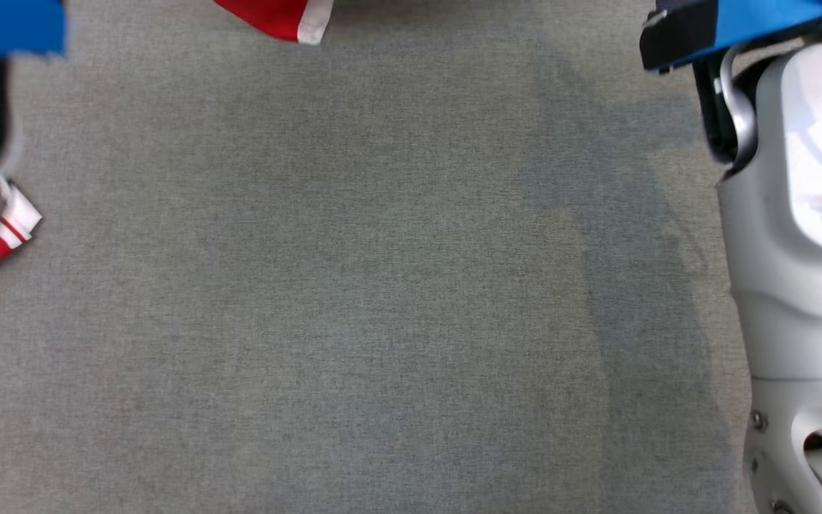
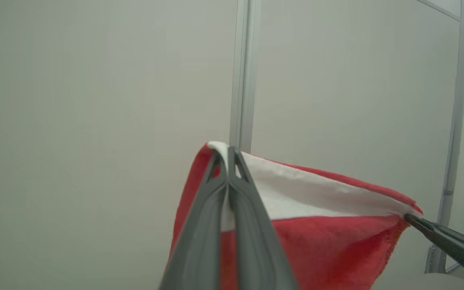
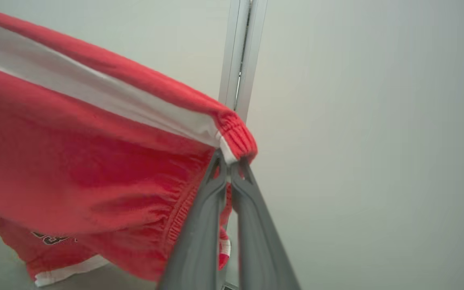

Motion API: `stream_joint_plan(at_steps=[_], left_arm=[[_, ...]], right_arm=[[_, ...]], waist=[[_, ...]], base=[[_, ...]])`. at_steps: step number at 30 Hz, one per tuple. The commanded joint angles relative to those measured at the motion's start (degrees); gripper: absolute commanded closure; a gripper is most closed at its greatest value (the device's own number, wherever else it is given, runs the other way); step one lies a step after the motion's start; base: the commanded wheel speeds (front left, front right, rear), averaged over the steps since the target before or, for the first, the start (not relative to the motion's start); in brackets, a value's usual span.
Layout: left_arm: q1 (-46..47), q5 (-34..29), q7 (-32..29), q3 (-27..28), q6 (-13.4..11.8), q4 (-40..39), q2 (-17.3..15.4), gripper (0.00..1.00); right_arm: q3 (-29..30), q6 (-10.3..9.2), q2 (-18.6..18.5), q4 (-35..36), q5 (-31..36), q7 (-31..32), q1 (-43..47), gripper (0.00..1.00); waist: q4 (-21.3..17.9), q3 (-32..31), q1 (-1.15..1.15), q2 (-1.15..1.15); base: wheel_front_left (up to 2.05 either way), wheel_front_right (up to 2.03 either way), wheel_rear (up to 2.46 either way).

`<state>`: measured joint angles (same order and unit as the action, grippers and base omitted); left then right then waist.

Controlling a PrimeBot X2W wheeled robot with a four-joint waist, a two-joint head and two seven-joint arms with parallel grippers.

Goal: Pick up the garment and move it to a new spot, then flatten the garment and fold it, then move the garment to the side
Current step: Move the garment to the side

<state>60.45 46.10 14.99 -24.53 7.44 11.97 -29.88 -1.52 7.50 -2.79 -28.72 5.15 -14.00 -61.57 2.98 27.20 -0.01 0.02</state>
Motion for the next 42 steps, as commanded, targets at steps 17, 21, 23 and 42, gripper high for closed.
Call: stream_joint_plan(at_steps=[17,21,23,42], left_arm=[[-43.20,-1.62,0.27,2.83,0.09,7.10,11.54,1.00],[-49.50,-2.87,0.26,4.35,0.07,9.18,14.50,1.00],[-52.17,-4.02,0.27,4.48,0.07,9.94,15.60,1.00],[-67.26,-10.05,0.28,11.30,0.00,8.98,21.22,1.00]], right_arm=[[-1.67,-0.02,-0.29,-1.64,-5.32,-1.27,36.40,1.00],[-1.86,-0.04,-0.30,-0.39,-7.91,-1.27,45.29,1.00],[-2.20,-0.05,-0.31,-0.34,-9.09,-1.28,48.84,1.00],[-4.85,-0.05,-0.31,3.60,-14.84,-1.28,65.68,1.00]], waist=[[0.41,-13.18,0.01,-0.02],[0.79,-18.91,0.01,-0.02],[0.77,-21.91,0.01,-0.02],[-0.56,-31.36,0.01,-0.02]], base=[[0.00,0.00,0.00],[0.00,0.00,0.00],[0.00,0.00,0.00],[0.00,0.00,0.00]])
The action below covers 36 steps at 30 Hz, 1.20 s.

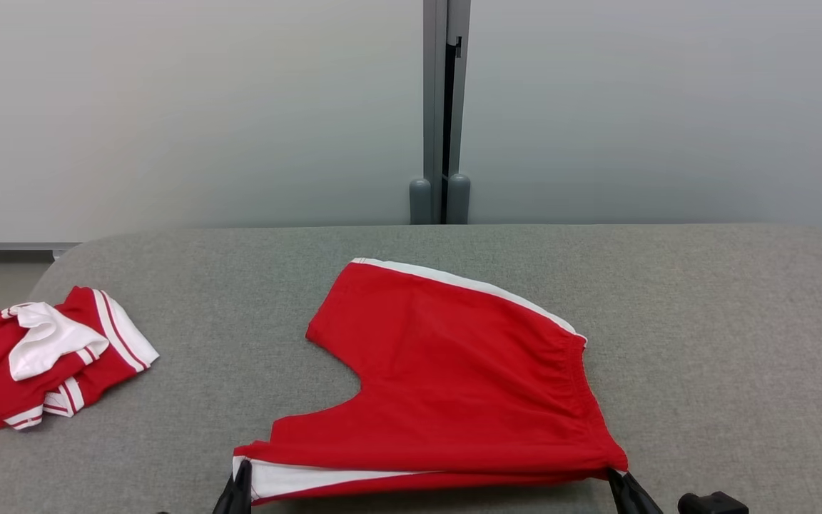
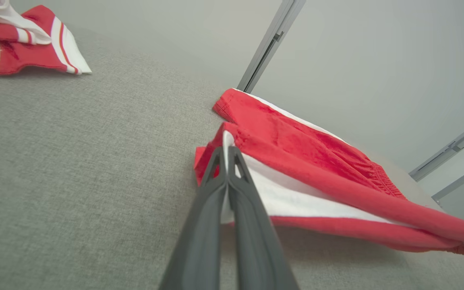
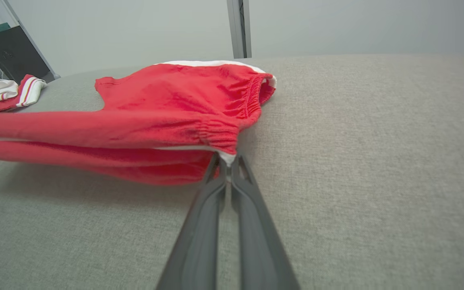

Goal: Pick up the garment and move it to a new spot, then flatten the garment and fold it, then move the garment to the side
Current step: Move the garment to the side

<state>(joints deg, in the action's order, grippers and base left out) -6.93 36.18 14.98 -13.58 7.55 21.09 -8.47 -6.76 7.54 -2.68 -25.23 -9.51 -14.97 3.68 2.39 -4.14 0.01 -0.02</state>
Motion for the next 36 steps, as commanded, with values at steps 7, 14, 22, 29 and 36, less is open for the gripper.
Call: stream_joint_plan(at_steps=[7,14,22,29,36], left_arm=[[6.63,-0.32,0.28,-1.40,-0.11,-2.09,-2.61,1.00],[19.86,2.12,0.28,-5.67,-0.12,-4.16,-10.24,1.00],[35.20,7.62,0.29,-12.64,-0.11,-5.34,-21.40,1.00],[43.62,10.89,0.27,-16.45,-0.10,-2.68,-25.14,1.00],[47.42,11.79,0.28,-15.25,-0.10,0.37,-23.20,1.00]], right_arm=[[0.67,-0.09,-0.42,1.15,-2.16,-0.31,-2.94,1.00],[-1.15,-0.09,-0.44,2.03,-6.45,-0.31,-11.38,1.00],[-5.45,-0.06,-0.36,1.70,-9.94,-0.28,-24.65,1.00],[-7.44,-0.06,-0.33,0.47,-12.76,-0.28,-31.73,1.00],[-6.52,-0.06,-0.36,1.02,-14.09,-0.28,-34.52,1.00]], waist=[[-1.03,2.88,-0.01,0.02],[-3.60,11.40,-0.01,0.02],[-7.42,22.51,-0.01,0.02],[-8.67,28.13,-0.01,0.02],[-9.12,33.07,-0.01,0.02]], base=[[0.00,0.00,0.00],[0.00,0.00,0.00],[0.00,0.00,0.00],[0.00,0.00,0.00],[0.00,0.00,0.00]])
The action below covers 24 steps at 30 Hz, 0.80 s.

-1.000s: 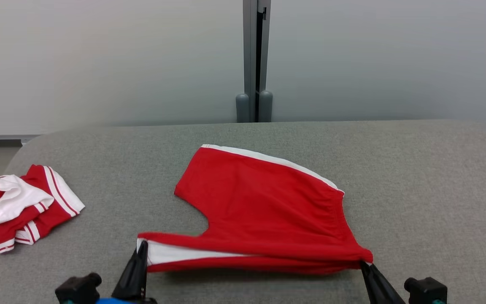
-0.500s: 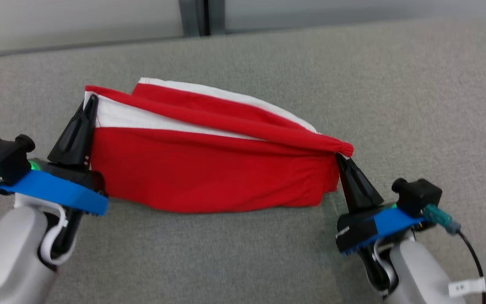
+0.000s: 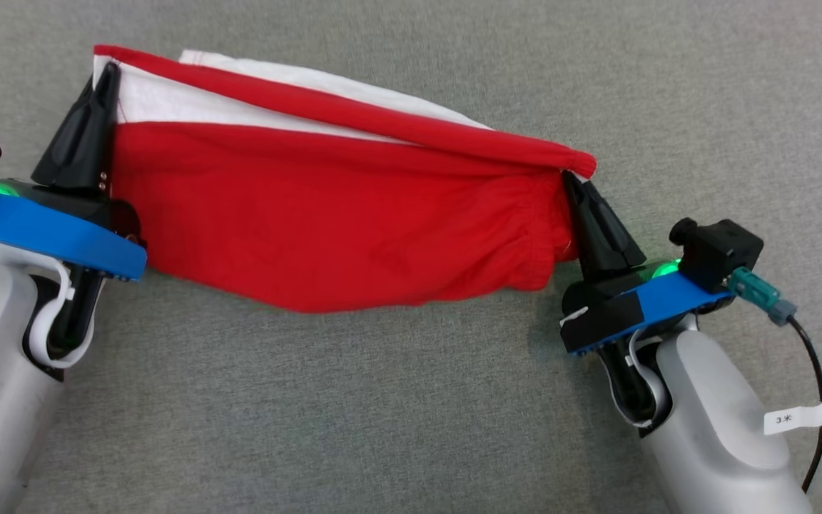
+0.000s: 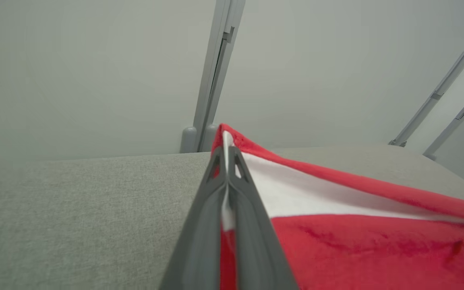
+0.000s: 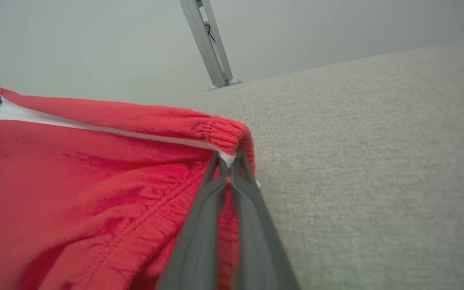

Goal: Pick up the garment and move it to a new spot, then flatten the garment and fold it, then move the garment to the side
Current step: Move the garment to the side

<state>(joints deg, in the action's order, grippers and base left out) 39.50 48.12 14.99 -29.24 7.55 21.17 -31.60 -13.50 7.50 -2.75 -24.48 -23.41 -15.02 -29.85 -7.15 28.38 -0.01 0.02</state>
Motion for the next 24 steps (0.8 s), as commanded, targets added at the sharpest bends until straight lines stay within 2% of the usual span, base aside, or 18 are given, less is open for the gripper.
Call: stream_joint_plan(at_steps=[1,7,15,24], left_arm=[[1.32,-0.08,0.27,0.71,-0.11,0.69,0.05,1.00],[3.68,-0.70,0.27,1.46,-0.11,2.30,0.20,1.00],[7.10,-0.84,0.26,-1.57,-0.10,2.73,1.33,1.00],[9.07,0.43,0.26,-4.68,-0.10,5.52,0.35,1.00]], right_arm=[[0.33,-0.02,-0.27,0.46,-0.22,-0.22,-1.20,1.00],[0.63,-0.02,-0.33,1.76,-0.59,-0.21,-2.01,1.00],[-0.49,-0.01,-0.27,2.95,-2.55,-0.13,-2.91,1.00],[-1.72,-0.01,-0.24,3.37,-3.44,-0.10,-2.98,1.00]], waist=[[0.22,1.13,0.01,-0.02],[-0.94,4.06,0.01,-0.02],[-1.83,6.02,0.01,-0.02],[-2.80,6.42,0.01,-0.02]], base=[[0.00,0.00,0.00],[0.00,0.00,0.00],[0.00,0.00,0.00],[0.00,0.00,0.00]])
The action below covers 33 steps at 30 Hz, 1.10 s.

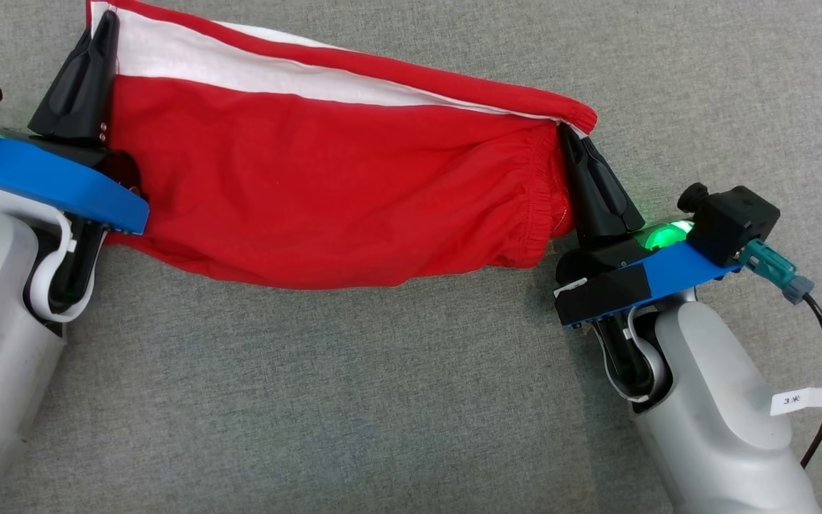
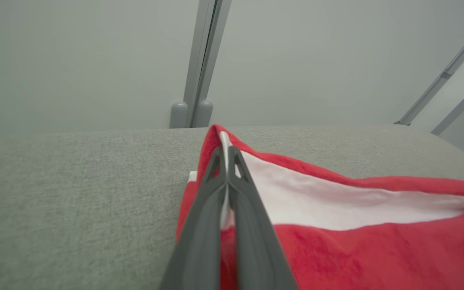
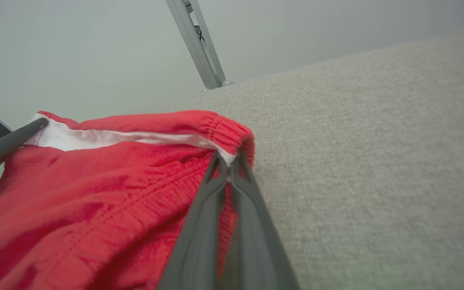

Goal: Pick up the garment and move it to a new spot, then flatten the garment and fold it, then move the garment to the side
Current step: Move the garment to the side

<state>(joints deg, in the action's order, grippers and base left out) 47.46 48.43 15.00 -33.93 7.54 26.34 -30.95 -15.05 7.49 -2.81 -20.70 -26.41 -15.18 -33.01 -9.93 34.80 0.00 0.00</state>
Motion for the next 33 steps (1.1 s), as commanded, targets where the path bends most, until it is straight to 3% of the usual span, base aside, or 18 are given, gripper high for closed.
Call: stream_joint_plan(at_steps=[1,2,4,13,20,30,32,33], left_arm=[[1.33,0.19,0.25,-0.06,-0.09,0.45,-0.34,1.00],[1.42,0.20,0.25,-0.15,-0.09,0.58,-0.33,0.74],[1.12,0.77,0.25,-0.67,-0.09,1.74,-0.09,0.00],[-1.12,2.69,0.25,0.67,-0.09,5.67,1.80,0.00],[-4.30,6.18,0.10,-5.33,-0.09,10.19,2.04,0.00],[-5.48,10.04,-4.81,-13.31,-0.08,17.37,3.54,0.01],[-5.65,10.15,-5.33,-14.25,-0.08,19.13,4.08,1.00],[-5.83,10.21,-5.22,-14.75,-0.07,19.91,4.43,1.00]], right_arm=[[-0.12,0.00,-0.18,-0.37,-0.41,0.05,0.27,1.00],[0.13,0.00,-0.19,-0.26,-0.32,0.05,0.37,0.63],[0.47,0.00,-0.21,0.33,0.83,0.04,0.47,0.00],[3.77,0.00,-0.22,1.65,4.89,0.00,3.59,0.00],[6.89,0.00,-0.20,1.58,4.67,0.00,7.52,0.00],[8.91,0.00,-0.19,1.04,5.51,0.00,9.57,0.00],[9.47,0.00,-0.21,1.53,5.73,0.00,9.89,0.00],[9.69,0.00,-0.19,1.63,6.01,0.00,10.05,0.00]], waist=[[-0.02,-0.04,0.00,0.00],[0.00,-0.11,0.00,0.00],[0.10,-0.34,0.00,0.00],[1.22,-2.97,0.00,0.00],[1.46,-6.31,0.00,0.00],[0.49,-9.15,0.00,0.00],[0.44,-9.64,0.00,0.00],[0.46,-10.05,0.00,0.00]], base=[[0.00,0.00,0.00],[0.00,0.00,0.00],[0.00,0.00,0.00],[0.00,0.00,0.00],[0.00,0.00,0.00],[0.00,0.00,0.00],[0.00,0.00,0.00],[0.00,0.00,0.00]])
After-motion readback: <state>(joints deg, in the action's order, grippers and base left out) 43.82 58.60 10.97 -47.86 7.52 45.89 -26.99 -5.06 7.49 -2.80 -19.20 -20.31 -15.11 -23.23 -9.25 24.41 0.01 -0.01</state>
